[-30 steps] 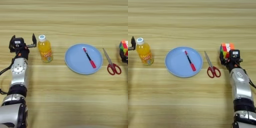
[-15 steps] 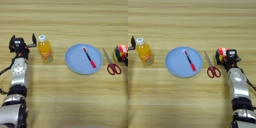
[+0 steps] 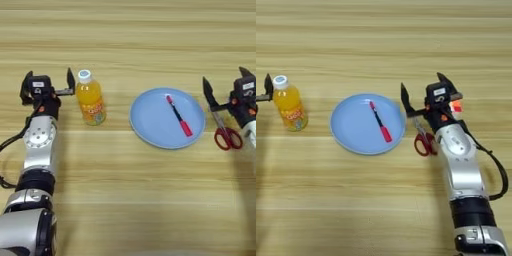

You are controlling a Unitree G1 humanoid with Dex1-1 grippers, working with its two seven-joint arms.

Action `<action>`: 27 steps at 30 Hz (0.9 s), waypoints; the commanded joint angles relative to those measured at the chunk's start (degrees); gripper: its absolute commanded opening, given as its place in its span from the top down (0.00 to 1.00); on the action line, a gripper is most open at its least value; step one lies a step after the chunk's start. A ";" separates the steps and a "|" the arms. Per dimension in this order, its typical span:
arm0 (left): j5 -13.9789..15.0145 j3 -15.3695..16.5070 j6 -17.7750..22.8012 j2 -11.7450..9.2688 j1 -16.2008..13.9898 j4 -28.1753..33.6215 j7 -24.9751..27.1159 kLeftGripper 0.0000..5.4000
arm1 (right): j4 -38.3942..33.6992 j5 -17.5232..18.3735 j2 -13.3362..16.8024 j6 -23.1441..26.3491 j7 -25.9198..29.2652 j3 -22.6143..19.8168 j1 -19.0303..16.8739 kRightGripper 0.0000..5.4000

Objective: Move the objects on the table

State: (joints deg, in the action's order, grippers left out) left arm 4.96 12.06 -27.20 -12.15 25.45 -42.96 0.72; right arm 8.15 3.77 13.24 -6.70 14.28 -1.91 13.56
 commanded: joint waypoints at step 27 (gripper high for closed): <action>-2.56 -1.12 4.50 -0.43 -0.72 1.45 -2.11 0.00 | -3.47 -4.35 -1.37 30.74 5.38 11.74 2.94 0.01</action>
State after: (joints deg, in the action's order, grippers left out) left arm 2.67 11.01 -23.41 -12.39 25.11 -42.18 -1.14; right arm 3.55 -0.42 11.87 22.55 19.27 9.57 15.42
